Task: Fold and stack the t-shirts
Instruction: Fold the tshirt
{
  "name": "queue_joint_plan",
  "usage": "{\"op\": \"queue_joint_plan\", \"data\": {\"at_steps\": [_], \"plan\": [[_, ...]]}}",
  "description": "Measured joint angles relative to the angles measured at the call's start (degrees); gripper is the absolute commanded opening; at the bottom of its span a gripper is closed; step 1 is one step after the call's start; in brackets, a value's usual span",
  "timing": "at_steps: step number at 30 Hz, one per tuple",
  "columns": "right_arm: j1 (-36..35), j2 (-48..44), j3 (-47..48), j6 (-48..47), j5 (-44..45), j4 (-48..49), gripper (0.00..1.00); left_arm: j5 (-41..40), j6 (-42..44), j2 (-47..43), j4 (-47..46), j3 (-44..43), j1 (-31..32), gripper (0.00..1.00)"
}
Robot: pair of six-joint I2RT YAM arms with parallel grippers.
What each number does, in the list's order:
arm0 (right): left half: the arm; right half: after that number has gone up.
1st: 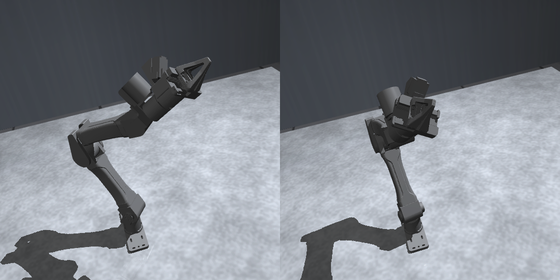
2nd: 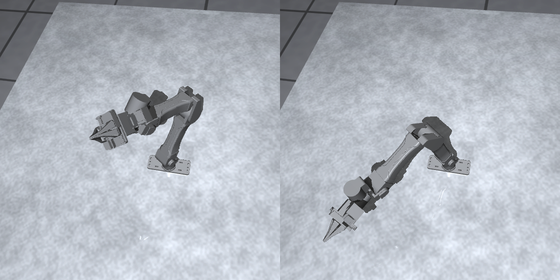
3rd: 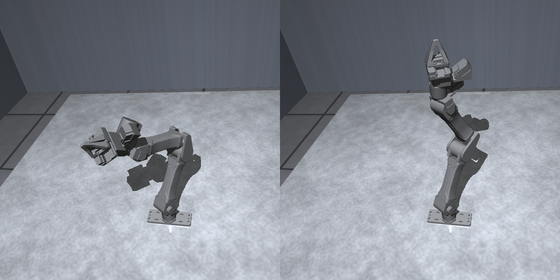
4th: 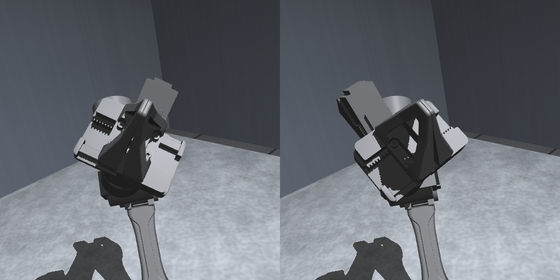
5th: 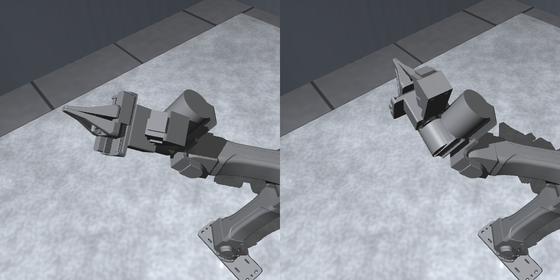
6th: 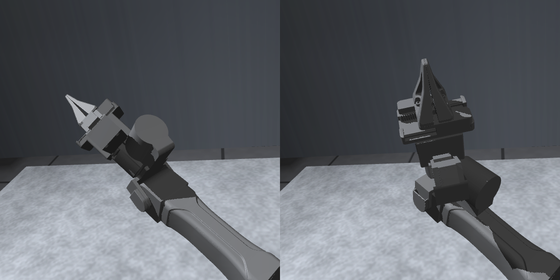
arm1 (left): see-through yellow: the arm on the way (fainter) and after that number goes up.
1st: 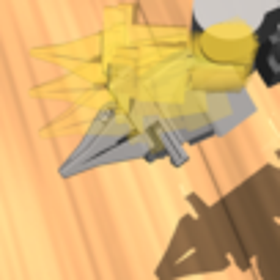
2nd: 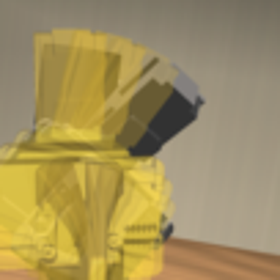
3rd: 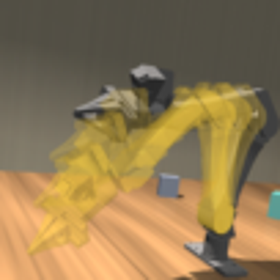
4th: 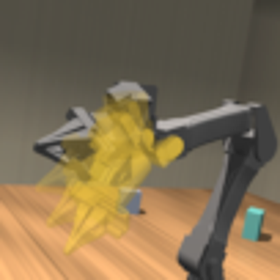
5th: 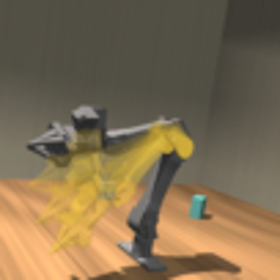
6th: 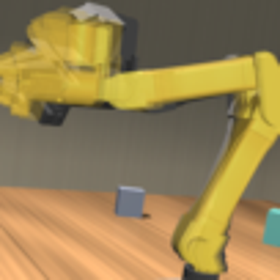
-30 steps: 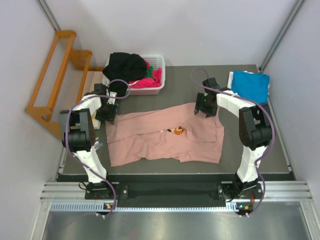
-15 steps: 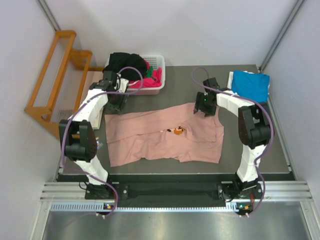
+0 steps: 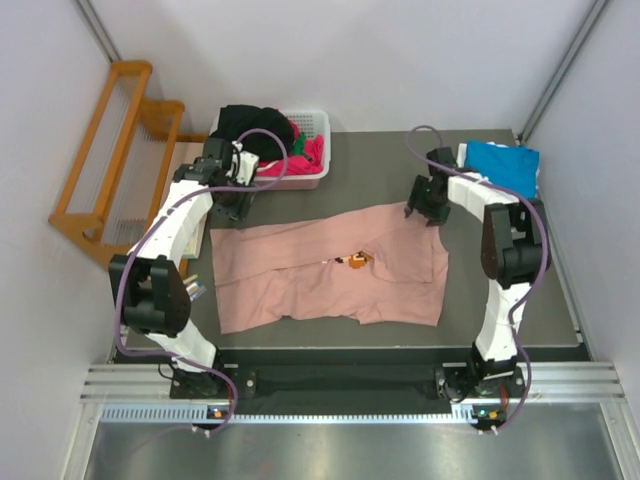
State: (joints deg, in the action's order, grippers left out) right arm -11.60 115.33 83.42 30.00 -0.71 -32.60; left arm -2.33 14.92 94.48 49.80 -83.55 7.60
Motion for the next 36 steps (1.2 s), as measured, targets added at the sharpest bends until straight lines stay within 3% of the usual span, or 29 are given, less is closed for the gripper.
{"op": "queue_joint_plan", "data": {"at_steps": [6, 11, 15, 23, 36], "plan": [[8.7, 0.2, 1.9, 0.1, 2.5, -1.8, 0.63, 0.0, 0.2, -0.6, 0.0, 0.1, 0.0, 0.67], [11.3, 0.4, 2.8, 0.0, 4.2, -1.8, 0.63, 0.6, 0.2, -0.6, 0.4, 0.1, 0.1, 0.67], [9.8, 0.4, 2.7, 0.0, 4.1, -1.7, 0.63, 2.3, 0.2, -0.6, 1.1, 0.6, 1.6, 0.67], [1.9, -3.4, 0.2, -0.2, 3.0, -1.8, 0.64, 6.3, 0.0, 2.6, 2.0, 6.9, 10.5, 0.66], [-0.4, -2.0, 0.3, -0.4, 1.3, -1.3, 0.63, 5.7, -1.3, 10.6, 1.1, 7.8, 8.5, 0.64]]}}
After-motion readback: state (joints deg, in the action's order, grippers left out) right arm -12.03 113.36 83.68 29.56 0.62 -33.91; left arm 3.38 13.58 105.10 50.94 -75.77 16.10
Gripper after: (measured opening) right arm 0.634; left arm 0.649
